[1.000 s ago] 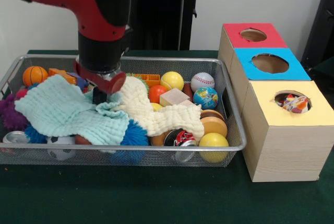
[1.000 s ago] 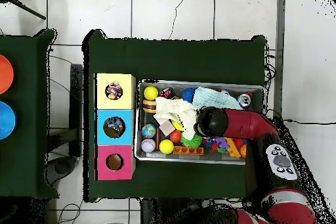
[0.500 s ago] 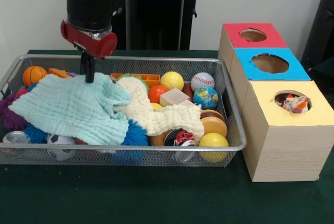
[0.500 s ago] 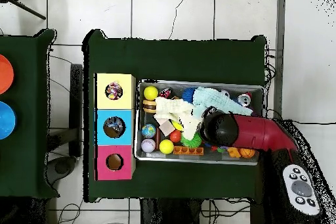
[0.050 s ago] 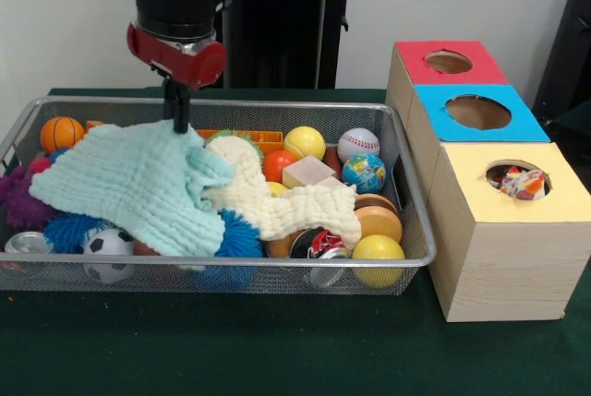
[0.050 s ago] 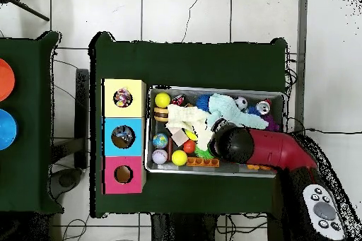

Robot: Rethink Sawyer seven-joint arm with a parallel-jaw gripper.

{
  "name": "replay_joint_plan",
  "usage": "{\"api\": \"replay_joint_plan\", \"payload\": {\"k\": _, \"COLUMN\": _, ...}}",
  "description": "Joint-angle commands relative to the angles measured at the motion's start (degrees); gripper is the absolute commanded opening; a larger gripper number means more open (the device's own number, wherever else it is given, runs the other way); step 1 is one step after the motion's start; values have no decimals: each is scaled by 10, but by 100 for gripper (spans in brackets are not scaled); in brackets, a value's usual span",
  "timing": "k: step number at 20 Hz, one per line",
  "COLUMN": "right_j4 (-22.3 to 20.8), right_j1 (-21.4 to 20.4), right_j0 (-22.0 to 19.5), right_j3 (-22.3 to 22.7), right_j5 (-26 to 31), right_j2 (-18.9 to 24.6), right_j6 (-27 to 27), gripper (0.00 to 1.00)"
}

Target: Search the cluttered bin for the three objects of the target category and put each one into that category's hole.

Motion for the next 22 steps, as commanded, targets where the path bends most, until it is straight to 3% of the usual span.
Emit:
{"api": "replay_joint_plan", "payload": {"k": 1, "right_j4": 35, "right_j1": -3, "right_j0": 11, "right_j3": 91, "right_j5": 14, "right_j2": 66, "right_j6": 4, "gripper": 0}}
{"api": "replay_joint_plan", "payload": {"k": 16, "right_j4": 45, "right_j1": -45, "right_j0": 44, "right_j3": 120, "right_j5": 13, "right_j2": 42, "right_j6": 18, "gripper": 0}}
{"api": "replay_joint_plan", "payload": {"k": 22, "right_j4": 27, "right_j1": -4, "right_j0": 53, "right_j3": 70, "right_j5": 2, "right_j2": 29, "right_j6": 15, "gripper": 0}}
